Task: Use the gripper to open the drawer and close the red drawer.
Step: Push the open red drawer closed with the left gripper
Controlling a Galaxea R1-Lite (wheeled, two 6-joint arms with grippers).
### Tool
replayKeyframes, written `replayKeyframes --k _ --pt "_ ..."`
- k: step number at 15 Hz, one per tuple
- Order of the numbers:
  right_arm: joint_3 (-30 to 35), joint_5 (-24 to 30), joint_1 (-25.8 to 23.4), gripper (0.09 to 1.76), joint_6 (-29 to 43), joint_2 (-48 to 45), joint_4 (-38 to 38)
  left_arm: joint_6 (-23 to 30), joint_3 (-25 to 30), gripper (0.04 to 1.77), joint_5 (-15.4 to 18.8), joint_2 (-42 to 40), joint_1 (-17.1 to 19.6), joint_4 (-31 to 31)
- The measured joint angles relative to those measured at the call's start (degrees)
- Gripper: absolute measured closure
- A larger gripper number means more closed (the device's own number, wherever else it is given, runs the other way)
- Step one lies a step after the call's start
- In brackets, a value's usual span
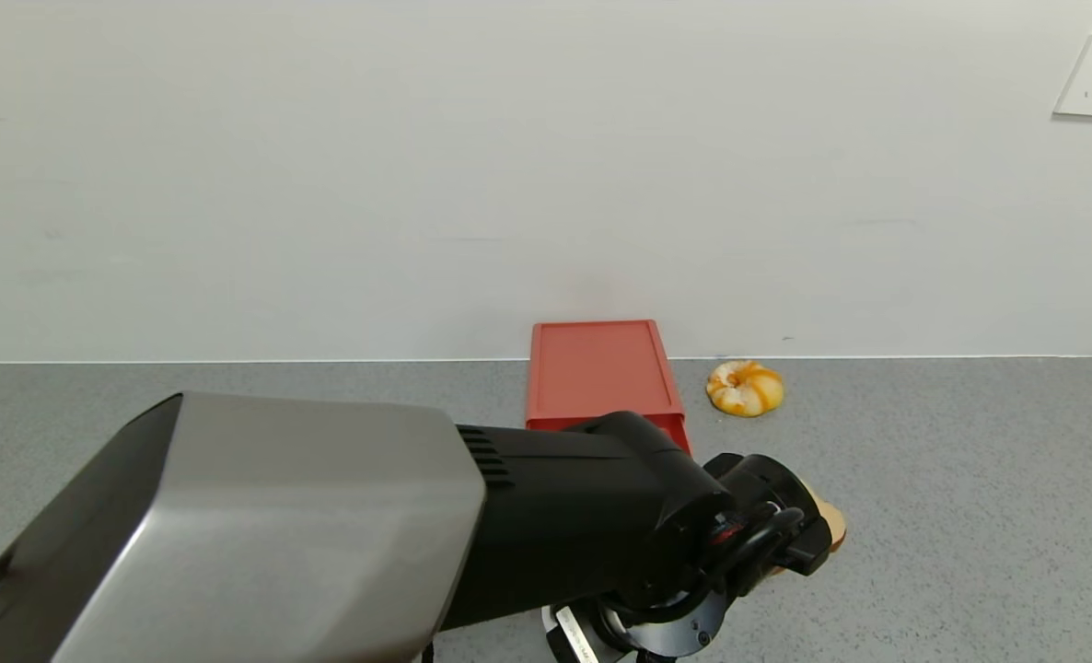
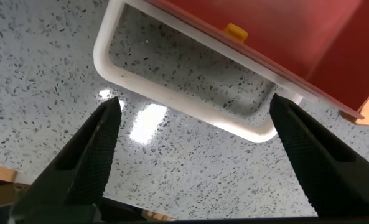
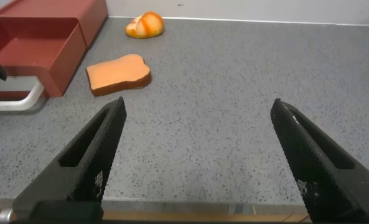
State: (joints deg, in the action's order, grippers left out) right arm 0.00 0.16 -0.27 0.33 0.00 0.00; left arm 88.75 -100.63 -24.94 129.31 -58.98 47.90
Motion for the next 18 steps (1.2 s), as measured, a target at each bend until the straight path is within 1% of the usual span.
replayKeyframes --k 2,5,6,10,13,18 --pt "0.00 0.00 0.00 0.14 0.00 0.00 0.00 1.60 0.50 0.09 0.22 -0.12 0.00 0.00" --pt "0.00 0.00 0.00 0.14 0.02 0.00 0.00 1.66 1.74 0.09 2.40 -0.34 0.22 -0.22" --pt "0.00 0.00 0.00 0.14 0.00 0.00 0.00 1.71 2.12 0.09 2.67 -0.43 0.27 -0.33" --pt "0.00 -0.02 0.00 0.14 0.02 0.00 0.00 1.71 5.33 0.09 3.52 -0.63 0.44 -6.12" --pt "0.00 0.00 0.00 0.14 0.02 0.00 0.00 1.57 6.17 0.09 4.19 -0.63 0.72 -6.52" --pt "0.00 0.00 0.00 0.14 0.00 0.00 0.00 1.22 6.25 0.09 4.19 -0.04 1.07 -6.56"
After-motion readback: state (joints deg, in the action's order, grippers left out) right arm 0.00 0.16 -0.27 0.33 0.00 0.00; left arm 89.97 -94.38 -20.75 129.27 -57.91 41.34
